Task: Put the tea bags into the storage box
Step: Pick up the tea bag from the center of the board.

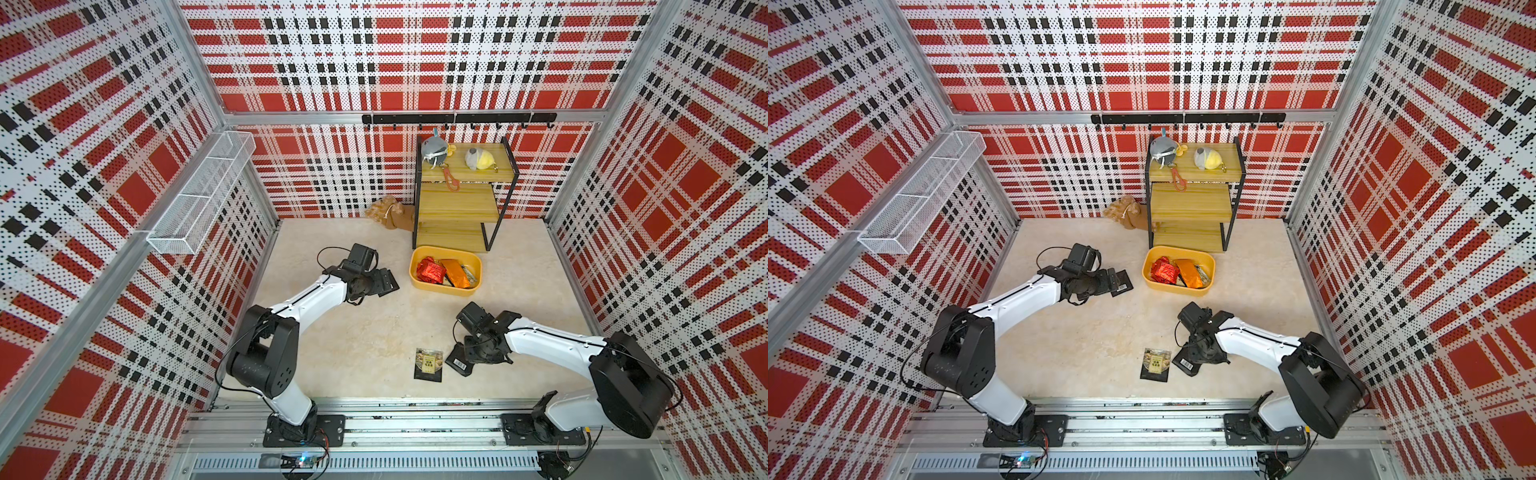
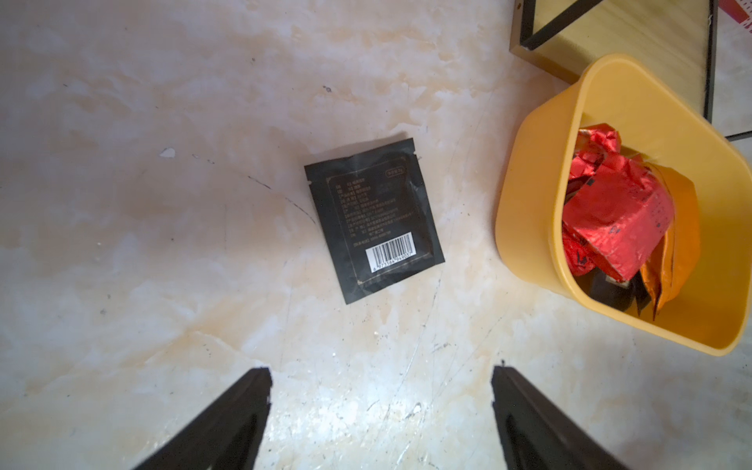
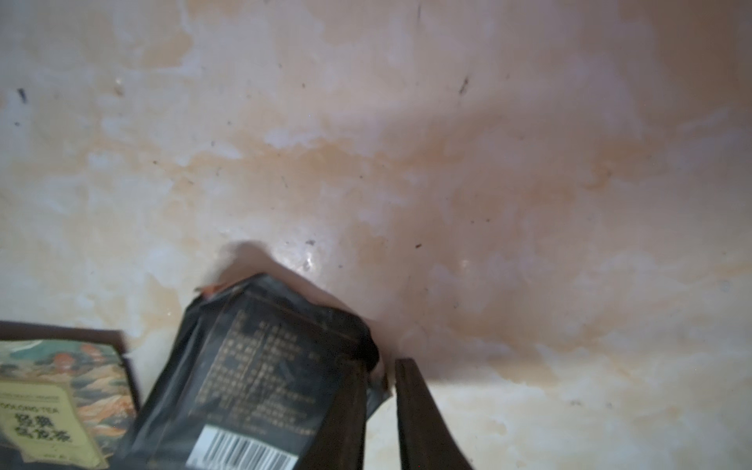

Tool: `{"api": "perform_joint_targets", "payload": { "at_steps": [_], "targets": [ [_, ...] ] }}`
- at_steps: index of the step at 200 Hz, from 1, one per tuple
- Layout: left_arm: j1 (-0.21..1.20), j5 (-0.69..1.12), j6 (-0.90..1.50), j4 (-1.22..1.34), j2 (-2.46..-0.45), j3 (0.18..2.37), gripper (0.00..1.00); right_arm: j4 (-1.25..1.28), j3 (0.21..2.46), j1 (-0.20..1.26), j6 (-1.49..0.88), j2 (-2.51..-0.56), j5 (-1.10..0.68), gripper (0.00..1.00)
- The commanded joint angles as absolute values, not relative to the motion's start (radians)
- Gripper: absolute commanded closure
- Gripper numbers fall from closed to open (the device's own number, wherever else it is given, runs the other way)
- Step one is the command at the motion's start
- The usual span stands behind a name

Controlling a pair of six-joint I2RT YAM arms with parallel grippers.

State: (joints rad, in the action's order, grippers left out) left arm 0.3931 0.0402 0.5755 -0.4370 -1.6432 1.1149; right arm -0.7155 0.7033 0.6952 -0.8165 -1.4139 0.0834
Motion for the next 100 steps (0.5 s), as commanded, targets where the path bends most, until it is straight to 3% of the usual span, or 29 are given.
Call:
{"api": "perform_joint_targets", "payload": {
  "at_steps": [1,37,100],
  "targets": [
    [0.388,0.036,0.572,-0.426,-1.619,1.101,0.09,-0.695,0.693,0.691,-0.808,-1.427,0.077,0.85],
    [0.387,0.036,0.571,-0.426,-1.618,1.102,0.09,-0.687,0.693,0.691,-0.802,-1.434,0.075,1.00],
    [0.386,0.028,0.569,-0.426,-1.623,1.098,0.09,-0.808,0.799,0.691,-0.798,-1.366,0.135,1.00]
  ]
}}
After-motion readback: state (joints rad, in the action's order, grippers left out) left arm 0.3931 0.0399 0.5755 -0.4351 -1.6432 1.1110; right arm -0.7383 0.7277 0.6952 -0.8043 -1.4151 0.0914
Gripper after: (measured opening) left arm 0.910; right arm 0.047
